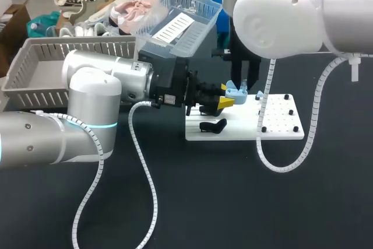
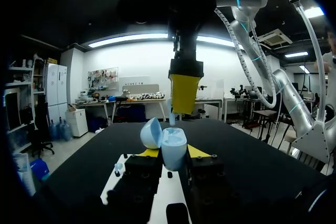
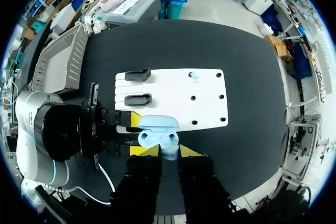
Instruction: Pick up each earbud case from the left stands, insert the matching earbuds, close the lid, and place the case in the box.
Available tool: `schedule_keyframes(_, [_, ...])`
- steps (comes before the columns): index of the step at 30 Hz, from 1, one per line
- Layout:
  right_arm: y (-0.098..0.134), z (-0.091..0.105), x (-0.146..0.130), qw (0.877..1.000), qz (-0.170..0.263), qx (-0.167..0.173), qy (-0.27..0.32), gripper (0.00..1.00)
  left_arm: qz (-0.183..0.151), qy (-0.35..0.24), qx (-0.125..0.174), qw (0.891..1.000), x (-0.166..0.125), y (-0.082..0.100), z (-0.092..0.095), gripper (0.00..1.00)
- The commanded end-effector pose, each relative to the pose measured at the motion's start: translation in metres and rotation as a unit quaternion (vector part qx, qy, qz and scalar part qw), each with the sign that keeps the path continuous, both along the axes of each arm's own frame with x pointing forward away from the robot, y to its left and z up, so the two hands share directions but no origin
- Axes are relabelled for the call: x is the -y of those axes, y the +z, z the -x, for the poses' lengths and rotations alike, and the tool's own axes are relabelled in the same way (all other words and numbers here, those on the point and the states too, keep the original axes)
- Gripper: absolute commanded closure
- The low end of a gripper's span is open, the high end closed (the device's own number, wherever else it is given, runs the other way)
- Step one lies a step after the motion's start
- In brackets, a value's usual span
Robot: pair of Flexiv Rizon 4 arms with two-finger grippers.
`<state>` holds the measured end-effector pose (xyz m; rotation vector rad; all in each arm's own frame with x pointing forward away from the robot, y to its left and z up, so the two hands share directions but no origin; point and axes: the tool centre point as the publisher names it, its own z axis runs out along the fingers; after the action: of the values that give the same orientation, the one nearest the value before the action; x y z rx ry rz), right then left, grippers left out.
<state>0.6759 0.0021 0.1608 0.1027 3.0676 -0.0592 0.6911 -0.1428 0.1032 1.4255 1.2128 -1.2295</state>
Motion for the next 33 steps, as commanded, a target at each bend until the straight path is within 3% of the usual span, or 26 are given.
schedule_keyframes(1, [-0.0010, -0.0020, 0.0001, 1.000, 0.001, -0.003, -0.001, 1.00, -0.001, 0.001, 0.001, 1.000, 0.0002, 0.0001, 0.0003, 1.00])
schedule_keyframes(33, [-0.0059, -0.0048, -0.0003, 1.000, 0.001, -0.006, -0.003, 1.00, -0.001, 0.001, 0.001, 1.000, 0.0002, 0.0001, 0.0003, 1.00])
